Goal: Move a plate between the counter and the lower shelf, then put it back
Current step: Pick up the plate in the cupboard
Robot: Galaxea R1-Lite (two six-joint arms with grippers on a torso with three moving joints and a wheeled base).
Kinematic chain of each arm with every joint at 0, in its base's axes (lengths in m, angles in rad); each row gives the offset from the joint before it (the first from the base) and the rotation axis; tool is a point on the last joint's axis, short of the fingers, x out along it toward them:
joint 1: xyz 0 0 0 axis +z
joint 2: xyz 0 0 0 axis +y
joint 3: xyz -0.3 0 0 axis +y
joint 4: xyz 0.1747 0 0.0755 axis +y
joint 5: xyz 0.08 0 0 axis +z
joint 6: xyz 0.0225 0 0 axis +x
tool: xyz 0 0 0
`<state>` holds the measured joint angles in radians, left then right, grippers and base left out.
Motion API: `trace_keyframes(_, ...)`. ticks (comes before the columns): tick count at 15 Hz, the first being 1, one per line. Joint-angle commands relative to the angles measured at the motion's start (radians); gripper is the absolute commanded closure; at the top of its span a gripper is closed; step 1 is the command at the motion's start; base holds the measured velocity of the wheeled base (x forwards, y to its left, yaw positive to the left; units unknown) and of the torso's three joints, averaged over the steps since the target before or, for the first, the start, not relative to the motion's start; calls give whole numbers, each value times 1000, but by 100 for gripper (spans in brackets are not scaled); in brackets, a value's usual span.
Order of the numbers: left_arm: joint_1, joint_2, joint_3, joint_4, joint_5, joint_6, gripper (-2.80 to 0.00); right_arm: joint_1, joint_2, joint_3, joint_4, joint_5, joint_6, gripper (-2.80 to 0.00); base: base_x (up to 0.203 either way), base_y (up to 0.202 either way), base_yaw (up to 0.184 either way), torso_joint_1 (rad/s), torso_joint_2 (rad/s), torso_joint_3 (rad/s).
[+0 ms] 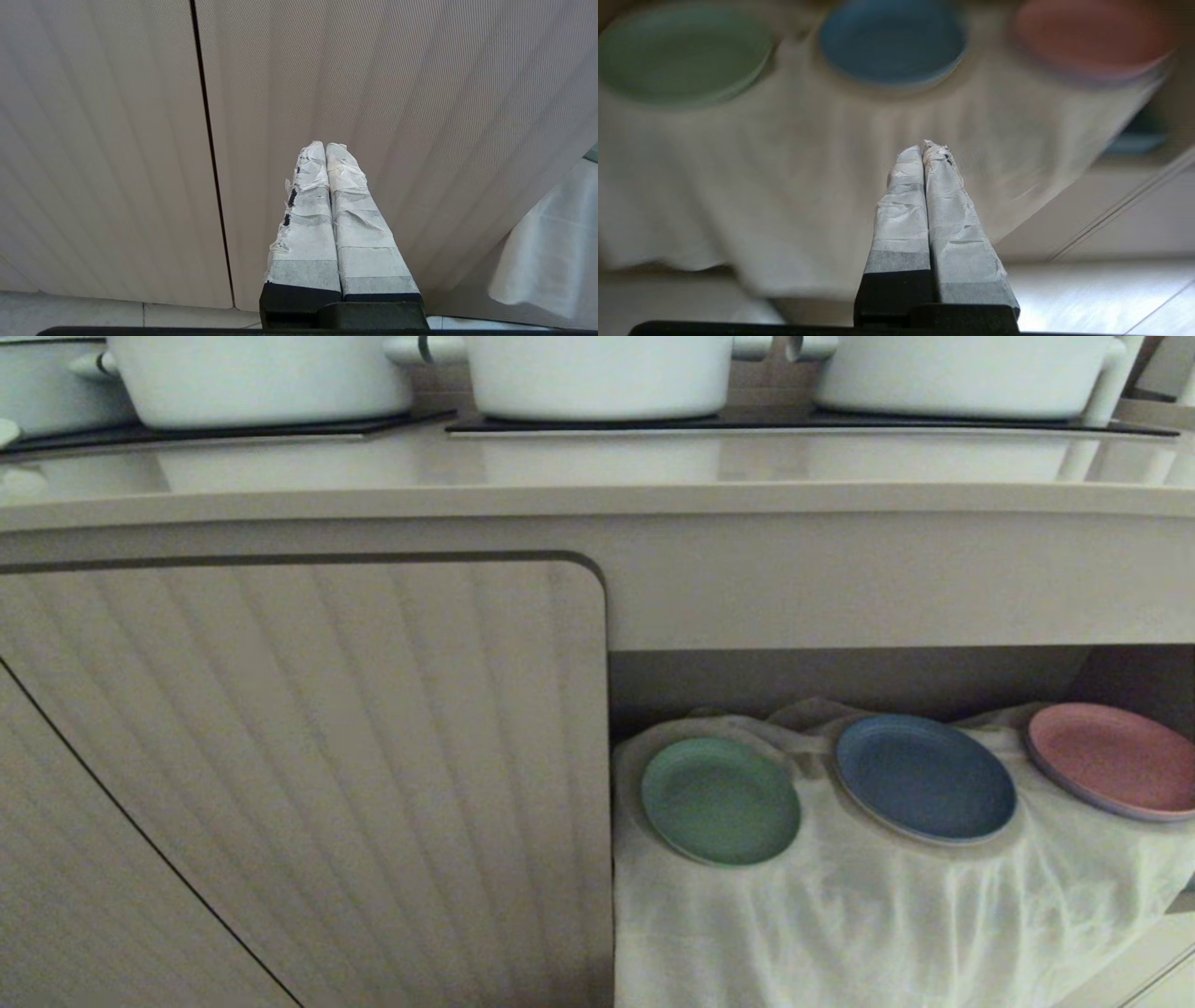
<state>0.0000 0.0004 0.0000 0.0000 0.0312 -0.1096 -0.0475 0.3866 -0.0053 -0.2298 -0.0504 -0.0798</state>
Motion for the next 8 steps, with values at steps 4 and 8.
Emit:
trace_keyframes(4,0,0,-1,0,-1,-1,0,-30,-105,5,-24,-6,-47,0,0,0,0,0,0,0)
trace_keyframes(8,0,0,0,0,-1,-1,0,32,-238,5,43,55,-41,0,0,0,0,0,0,0)
